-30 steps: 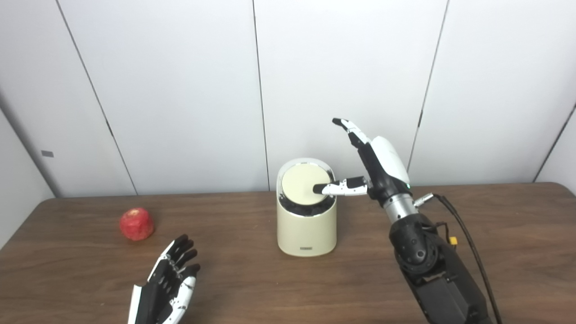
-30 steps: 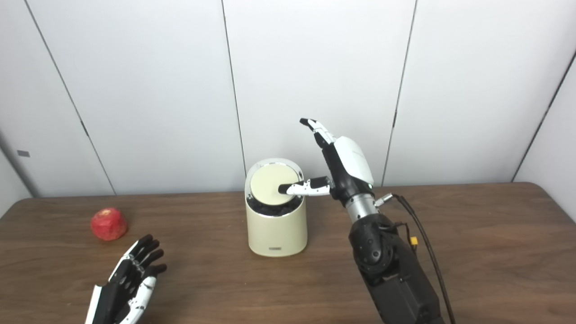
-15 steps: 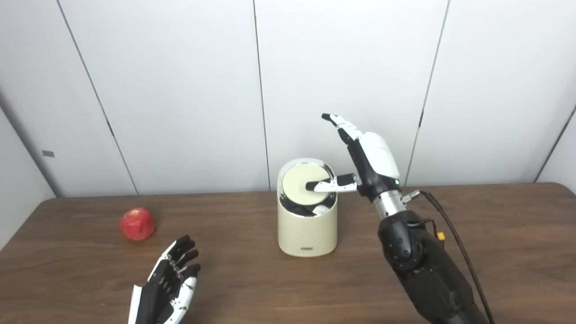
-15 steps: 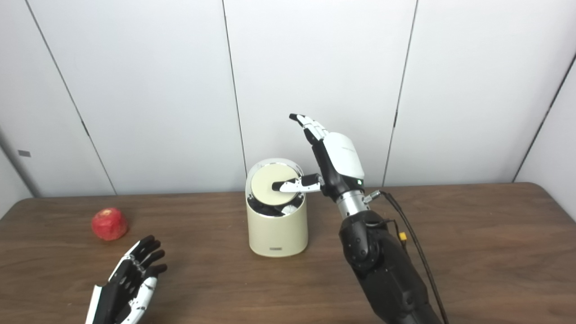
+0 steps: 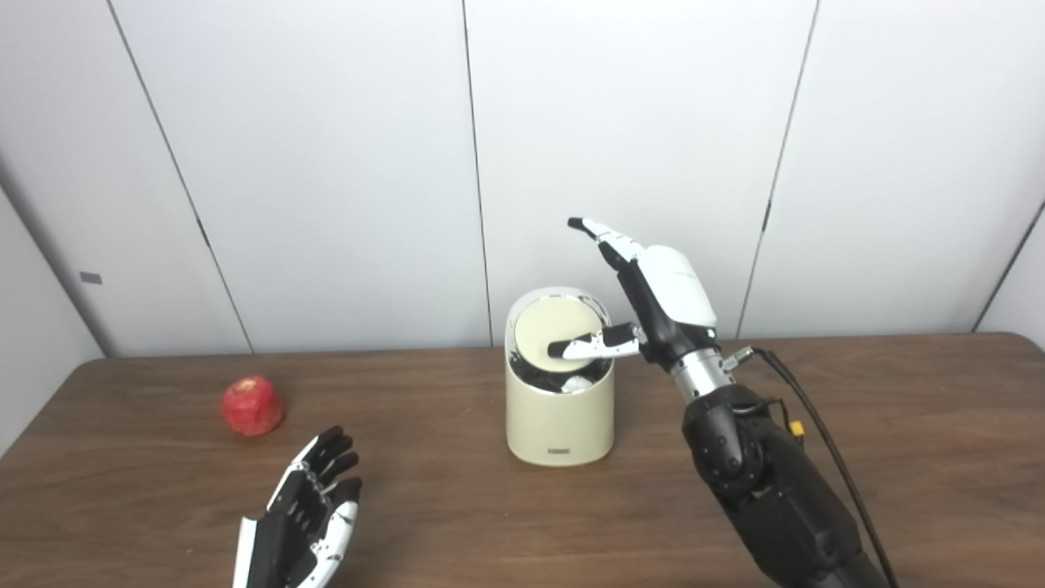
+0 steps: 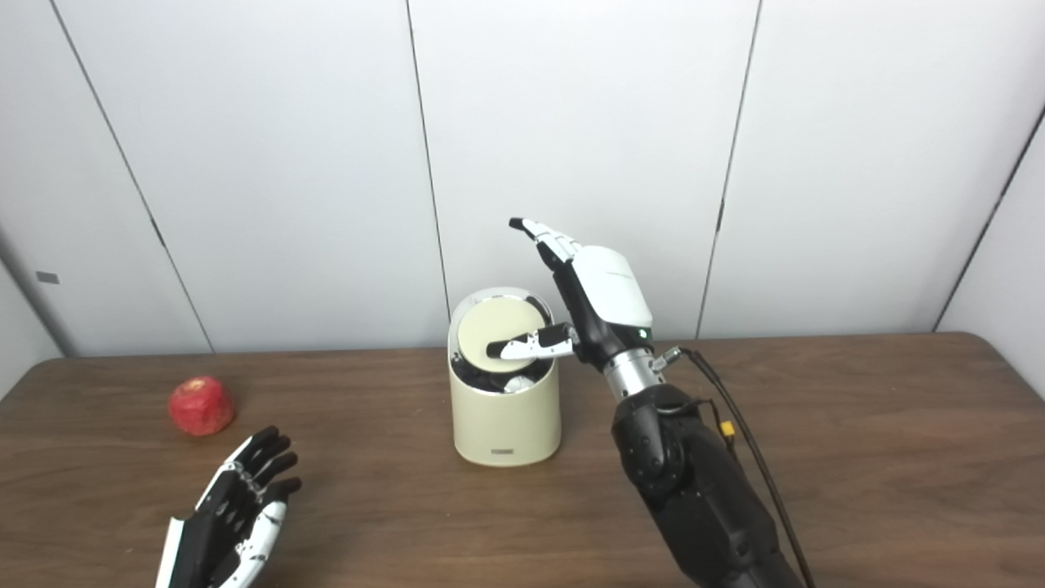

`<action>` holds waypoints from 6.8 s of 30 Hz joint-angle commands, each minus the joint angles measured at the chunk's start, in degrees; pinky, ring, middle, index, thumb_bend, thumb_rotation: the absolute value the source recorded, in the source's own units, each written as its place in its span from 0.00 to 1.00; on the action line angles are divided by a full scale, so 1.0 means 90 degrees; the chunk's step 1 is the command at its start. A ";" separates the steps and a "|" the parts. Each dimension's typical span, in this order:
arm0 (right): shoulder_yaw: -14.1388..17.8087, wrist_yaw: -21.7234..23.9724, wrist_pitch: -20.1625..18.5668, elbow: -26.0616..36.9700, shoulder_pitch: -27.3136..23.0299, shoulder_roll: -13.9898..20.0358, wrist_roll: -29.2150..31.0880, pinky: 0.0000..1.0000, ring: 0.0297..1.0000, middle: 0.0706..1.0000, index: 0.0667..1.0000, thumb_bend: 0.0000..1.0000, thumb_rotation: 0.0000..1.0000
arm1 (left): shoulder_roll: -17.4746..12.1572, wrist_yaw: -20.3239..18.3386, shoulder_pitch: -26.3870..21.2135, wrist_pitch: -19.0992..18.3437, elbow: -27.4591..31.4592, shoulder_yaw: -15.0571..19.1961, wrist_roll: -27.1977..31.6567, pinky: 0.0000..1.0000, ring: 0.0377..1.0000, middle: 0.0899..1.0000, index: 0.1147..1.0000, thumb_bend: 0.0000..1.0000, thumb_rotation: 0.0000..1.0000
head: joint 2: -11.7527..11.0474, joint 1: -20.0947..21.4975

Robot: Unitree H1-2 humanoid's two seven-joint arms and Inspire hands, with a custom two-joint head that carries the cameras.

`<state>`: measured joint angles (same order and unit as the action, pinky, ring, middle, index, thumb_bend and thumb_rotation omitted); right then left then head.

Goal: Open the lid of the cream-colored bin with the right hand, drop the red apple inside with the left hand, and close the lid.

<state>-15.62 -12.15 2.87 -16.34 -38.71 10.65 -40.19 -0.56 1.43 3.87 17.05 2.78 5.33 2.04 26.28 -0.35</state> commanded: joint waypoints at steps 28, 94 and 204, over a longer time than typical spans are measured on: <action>-0.0385 -0.0687 0.0561 0.0129 -0.0245 0.0356 -0.1206 0.79 0.84 0.85 0.83 0.95 0.12 | 0.0291 0.0045 0.0412 0.0172 -0.0638 0.0027 0.0313 0.76 0.79 0.81 0.83 0.32 0.32 | 0.0090 0.0047; 0.1979 0.1828 -0.1133 0.2856 0.2785 0.0102 0.3883 0.83 0.90 0.91 0.90 0.47 0.79 | 0.0164 0.0021 0.0426 0.0047 -0.0502 0.0062 0.0256 0.77 0.81 0.82 0.84 0.32 0.32 | 0.0397 0.0304; 0.2352 0.1854 -0.1792 0.3834 0.4113 -0.0210 0.5494 1.00 1.00 0.98 1.00 0.45 1.00 | -0.3629 0.0053 -0.4178 -0.4639 -0.2840 -0.0636 -0.3537 0.79 0.94 0.97 0.93 0.96 0.23 | 0.0259 -0.2292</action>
<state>5.51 4.61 -13.98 15.82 -0.48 8.62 9.51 -30.57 1.61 -30.25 -25.52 -23.31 -0.77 -29.90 28.56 -20.92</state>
